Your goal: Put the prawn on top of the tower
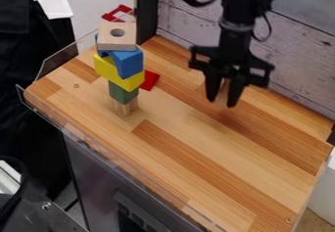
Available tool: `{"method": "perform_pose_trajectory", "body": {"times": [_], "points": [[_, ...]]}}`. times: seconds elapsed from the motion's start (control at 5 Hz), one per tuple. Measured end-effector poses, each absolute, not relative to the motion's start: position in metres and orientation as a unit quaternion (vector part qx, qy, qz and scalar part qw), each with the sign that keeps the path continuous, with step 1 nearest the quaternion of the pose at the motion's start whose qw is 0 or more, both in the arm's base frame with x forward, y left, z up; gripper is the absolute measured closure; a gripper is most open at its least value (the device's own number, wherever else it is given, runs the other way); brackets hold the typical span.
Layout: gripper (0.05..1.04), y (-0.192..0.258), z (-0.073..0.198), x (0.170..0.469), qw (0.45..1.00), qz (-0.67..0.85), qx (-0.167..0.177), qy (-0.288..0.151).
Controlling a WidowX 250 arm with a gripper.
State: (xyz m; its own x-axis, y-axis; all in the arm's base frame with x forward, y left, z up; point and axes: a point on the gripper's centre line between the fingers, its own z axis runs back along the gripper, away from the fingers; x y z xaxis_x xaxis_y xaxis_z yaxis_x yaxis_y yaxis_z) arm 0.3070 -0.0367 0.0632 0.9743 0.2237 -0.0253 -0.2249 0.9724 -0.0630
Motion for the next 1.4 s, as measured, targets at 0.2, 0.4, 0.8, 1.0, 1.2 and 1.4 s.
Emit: {"method": "perform_pose_trajectory", "body": {"times": [0.2, 0.4, 0.8, 1.0, 1.2, 1.4], "points": [[0.752, -0.020, 0.098, 0.301, 0.992, 0.125, -0.033, 0.008], [0.752, 0.011, 0.132, 0.314, 0.986, 0.160, -0.046, -0.009], [0.752, 0.065, 0.168, 0.314, 0.970, 0.234, -0.066, -0.012], [0.752, 0.083, 0.177, 0.302, 0.962, 0.264, -0.066, -0.010], [0.752, 0.092, 0.185, 0.288, 0.956, 0.287, -0.056, -0.001], [0.752, 0.092, 0.188, 0.278, 0.951, 0.305, -0.040, 0.022]]}}
